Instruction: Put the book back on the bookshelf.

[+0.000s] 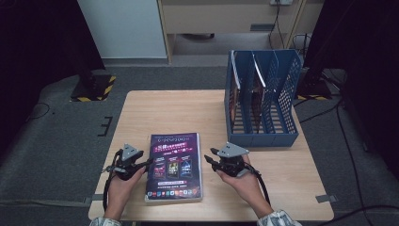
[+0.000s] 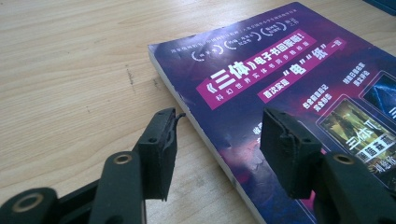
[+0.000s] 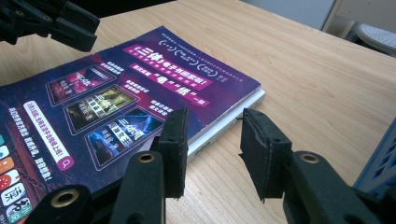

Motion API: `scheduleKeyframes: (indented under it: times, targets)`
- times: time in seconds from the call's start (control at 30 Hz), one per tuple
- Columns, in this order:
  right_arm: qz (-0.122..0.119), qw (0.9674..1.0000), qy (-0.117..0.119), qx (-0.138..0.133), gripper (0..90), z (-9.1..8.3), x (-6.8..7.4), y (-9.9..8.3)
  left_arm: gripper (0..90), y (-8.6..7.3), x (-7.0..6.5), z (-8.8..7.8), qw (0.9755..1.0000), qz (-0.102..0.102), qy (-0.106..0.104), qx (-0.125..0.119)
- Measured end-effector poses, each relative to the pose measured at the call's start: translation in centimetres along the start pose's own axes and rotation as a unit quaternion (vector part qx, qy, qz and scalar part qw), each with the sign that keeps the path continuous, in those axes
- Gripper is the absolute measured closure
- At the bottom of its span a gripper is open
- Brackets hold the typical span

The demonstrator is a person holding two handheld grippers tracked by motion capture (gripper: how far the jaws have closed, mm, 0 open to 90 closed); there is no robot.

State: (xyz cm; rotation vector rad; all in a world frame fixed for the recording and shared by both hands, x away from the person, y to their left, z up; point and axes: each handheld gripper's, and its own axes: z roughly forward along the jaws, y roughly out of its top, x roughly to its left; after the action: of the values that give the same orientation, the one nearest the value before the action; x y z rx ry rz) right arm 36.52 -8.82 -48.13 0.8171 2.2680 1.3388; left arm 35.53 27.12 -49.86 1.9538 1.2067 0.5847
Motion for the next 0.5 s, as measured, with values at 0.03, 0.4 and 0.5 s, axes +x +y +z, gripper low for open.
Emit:
scheduleKeyframes:
  times: [0.03, 0.4, 0.5]
  targets:
    - [0.002, 1.0000, 0.000, 0.000, 61.3, 0.0, 0.0, 0.0, 47.6, 0.0, -0.1, 0.1, 1.0000, -0.002, -0.002, 0.000]
    - [0.010, 0.9998, 0.004, 0.016, 54.2, 0.5, 0.1, -0.3, 40.5, -0.4, -0.3, 1.4, 0.9998, 0.002, -0.005, 0.017]
    - [0.012, 0.9997, 0.005, 0.020, 53.0, 0.6, 0.0, -0.3, 37.7, -0.4, -0.3, 1.7, 0.9997, -0.011, -0.012, 0.017]
